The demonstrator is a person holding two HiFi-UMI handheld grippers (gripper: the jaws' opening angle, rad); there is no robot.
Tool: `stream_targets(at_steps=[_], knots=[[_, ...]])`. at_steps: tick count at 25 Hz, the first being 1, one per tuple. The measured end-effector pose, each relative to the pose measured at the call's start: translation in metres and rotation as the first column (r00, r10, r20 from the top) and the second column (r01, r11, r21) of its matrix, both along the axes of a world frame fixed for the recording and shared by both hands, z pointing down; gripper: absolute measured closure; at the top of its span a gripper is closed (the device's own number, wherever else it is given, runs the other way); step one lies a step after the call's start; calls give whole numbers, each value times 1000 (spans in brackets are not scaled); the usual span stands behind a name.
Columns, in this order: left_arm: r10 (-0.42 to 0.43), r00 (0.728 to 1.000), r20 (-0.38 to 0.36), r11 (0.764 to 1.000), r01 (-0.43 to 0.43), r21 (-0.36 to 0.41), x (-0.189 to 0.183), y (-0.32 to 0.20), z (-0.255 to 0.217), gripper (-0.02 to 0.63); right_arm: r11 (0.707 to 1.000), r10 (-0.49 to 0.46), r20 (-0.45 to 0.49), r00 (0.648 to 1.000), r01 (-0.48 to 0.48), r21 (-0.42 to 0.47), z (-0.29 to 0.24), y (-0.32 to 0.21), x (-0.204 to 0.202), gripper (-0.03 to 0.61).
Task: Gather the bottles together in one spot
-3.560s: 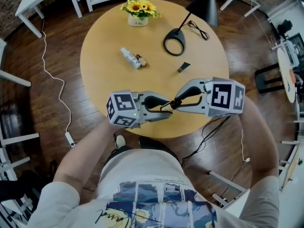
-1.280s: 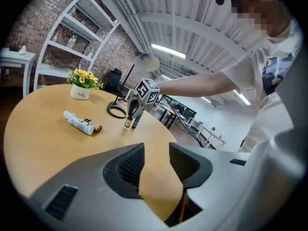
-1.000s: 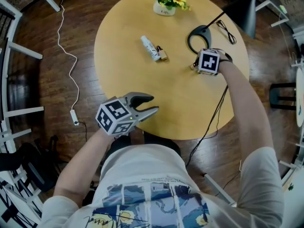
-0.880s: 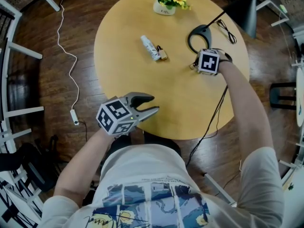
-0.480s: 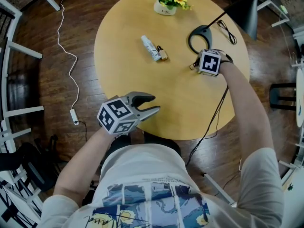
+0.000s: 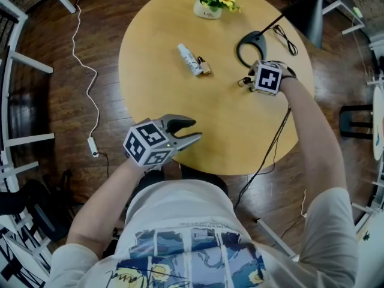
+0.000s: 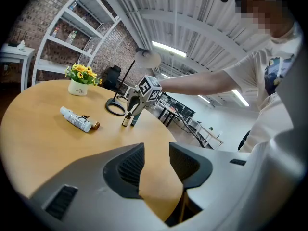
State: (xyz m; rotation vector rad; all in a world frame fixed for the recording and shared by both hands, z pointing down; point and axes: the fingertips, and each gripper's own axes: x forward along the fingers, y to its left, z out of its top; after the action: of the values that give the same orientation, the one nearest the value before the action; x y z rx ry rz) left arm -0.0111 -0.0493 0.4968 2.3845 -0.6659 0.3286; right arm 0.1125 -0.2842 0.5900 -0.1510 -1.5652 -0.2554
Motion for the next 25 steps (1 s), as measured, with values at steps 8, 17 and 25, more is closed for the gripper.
stream_targets(at_steps=[8,17,25], knots=[[9,1000,28,999,-9,30,-3,0,-7,458,989,65,135,989,-81,123,-65,2,2,433],[33,999,40,999,-35,38,-10,14,-16,457,932,200,380,903,-295,210,-147,101,30,425],[48,994,94,998,-52,40,-29,41,-30,449,789,380,644,664,-596,150,-182,261,25,425]])
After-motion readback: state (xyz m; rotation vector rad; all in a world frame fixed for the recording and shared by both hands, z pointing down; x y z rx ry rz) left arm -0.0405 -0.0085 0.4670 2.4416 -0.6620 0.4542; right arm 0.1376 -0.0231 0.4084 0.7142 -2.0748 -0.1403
